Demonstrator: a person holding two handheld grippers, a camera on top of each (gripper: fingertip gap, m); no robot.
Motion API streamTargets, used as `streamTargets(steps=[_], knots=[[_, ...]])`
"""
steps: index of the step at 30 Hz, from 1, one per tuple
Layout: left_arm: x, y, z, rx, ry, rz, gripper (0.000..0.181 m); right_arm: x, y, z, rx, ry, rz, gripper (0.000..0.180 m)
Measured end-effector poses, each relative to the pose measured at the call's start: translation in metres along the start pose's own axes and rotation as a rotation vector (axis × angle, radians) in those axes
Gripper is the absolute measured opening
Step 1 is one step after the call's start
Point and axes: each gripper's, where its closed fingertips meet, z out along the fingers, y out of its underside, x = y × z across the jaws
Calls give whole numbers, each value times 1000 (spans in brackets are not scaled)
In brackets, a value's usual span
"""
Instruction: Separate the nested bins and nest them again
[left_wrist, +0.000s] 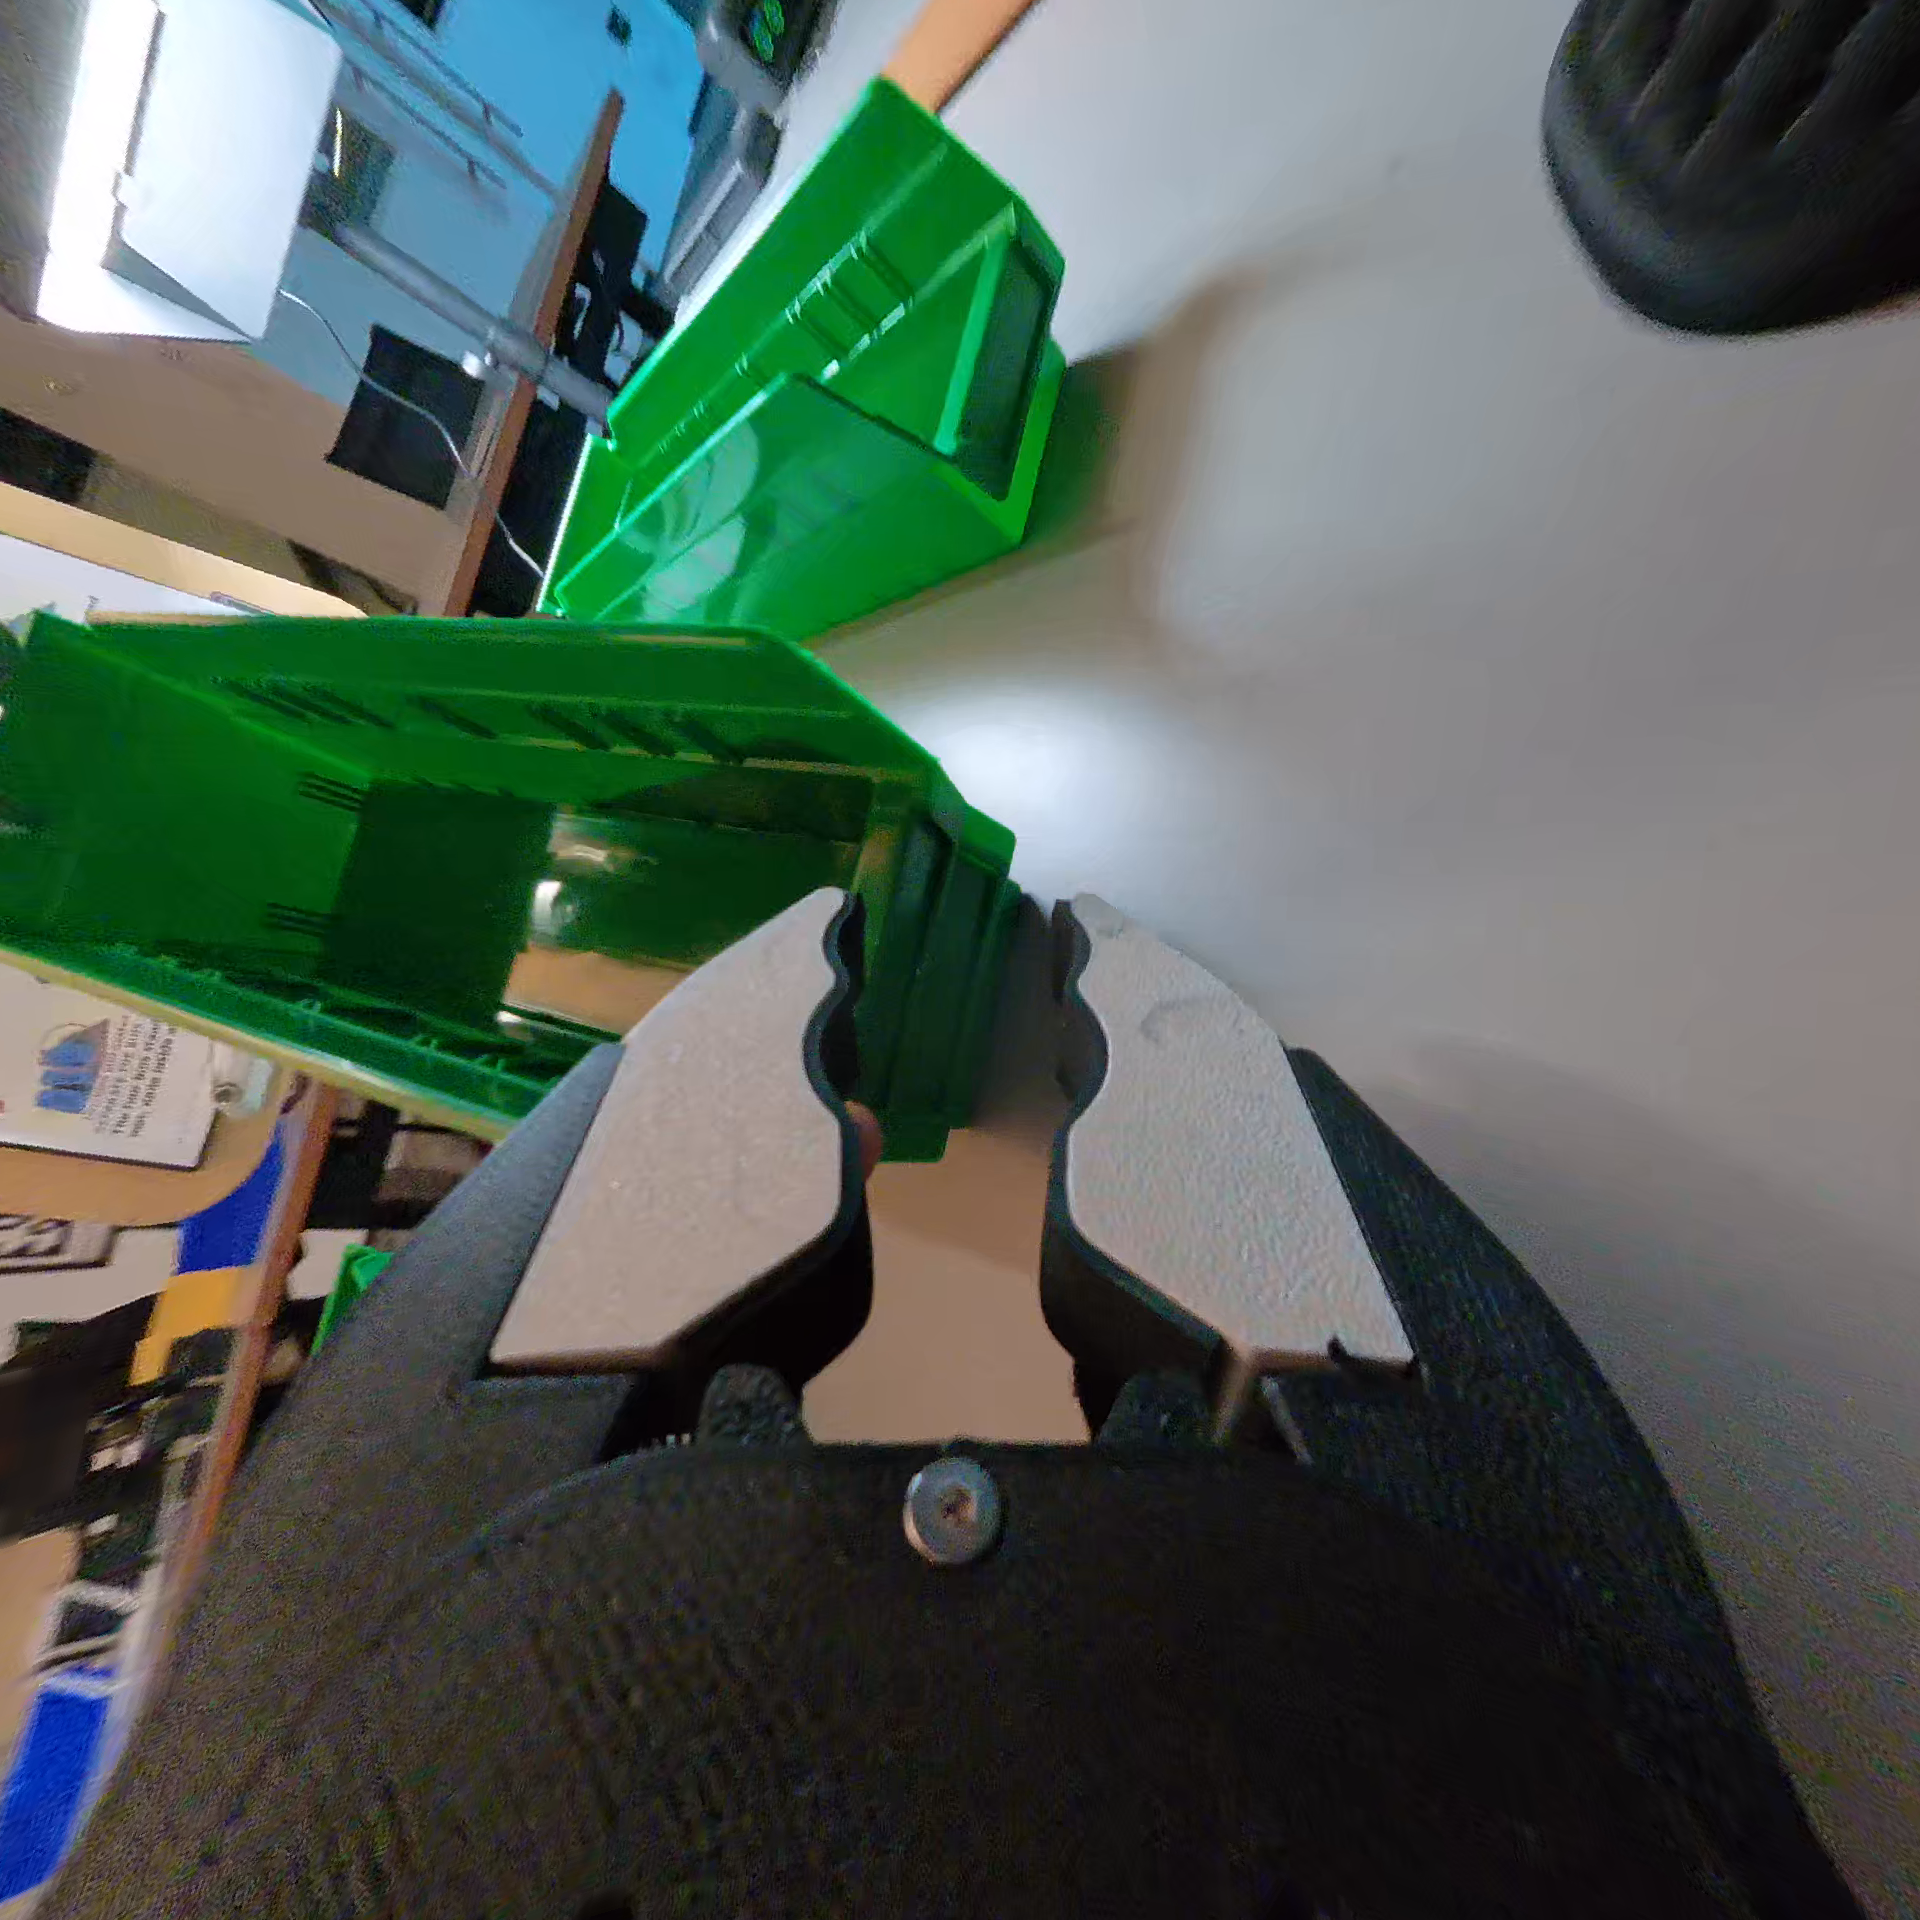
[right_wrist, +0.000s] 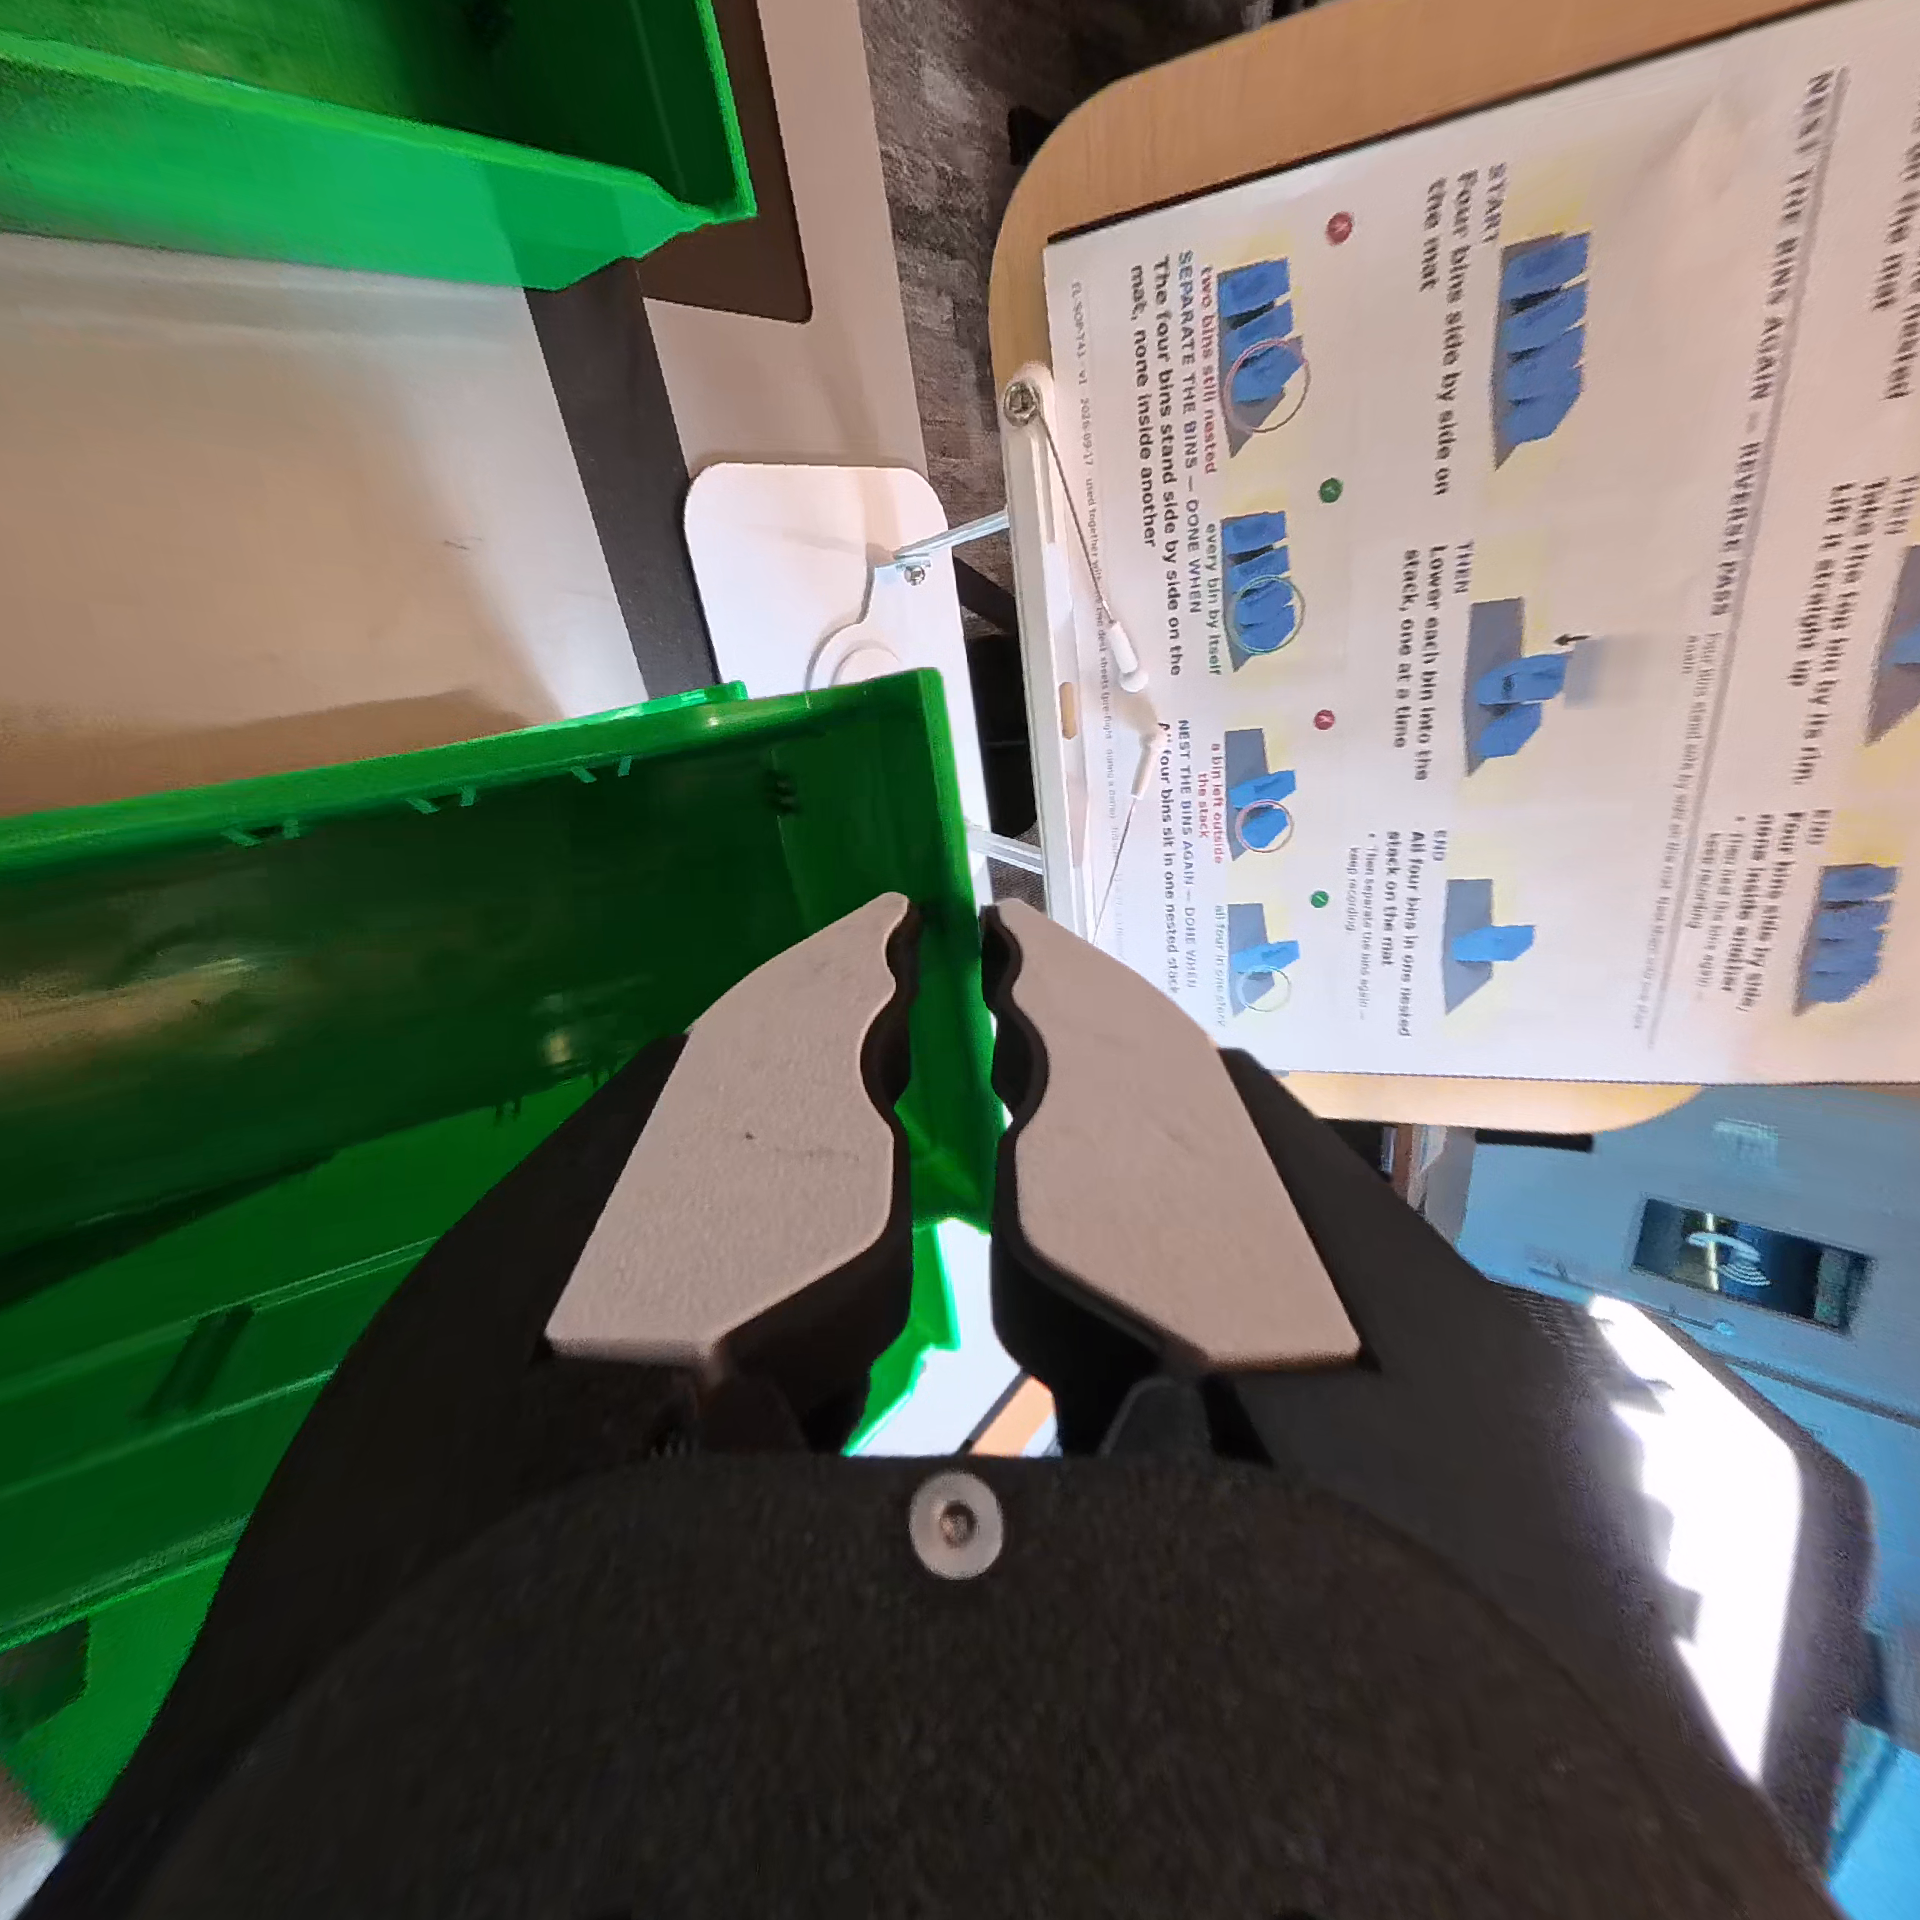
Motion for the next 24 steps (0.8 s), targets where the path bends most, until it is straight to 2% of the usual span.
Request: streamTargets(steps=[7, 11, 15, 18, 20, 24], knots=[[-15, 3, 33, -236, -20, 154, 49, -8, 5, 38, 27, -40, 31, 11], [-21, 19, 50, -404, 108, 180, 49, -11, 4, 50, 57, -59, 57, 12], [-20, 39, 55, -543, 252, 182, 40, -13, 4, 56, 89, -79, 91, 12], [-19, 45, 59, -554, 300, 157, 26, -12, 5, 54, 121, -81, 129, 12], [-18, 46, 60, -549, 313, 147, 26, -10, 5, 49, 160, -83, 170, 9], [-19, 46, 61, -529, 331, 128, 26, -5, 0, 26, 281, -119, 316, 25]])
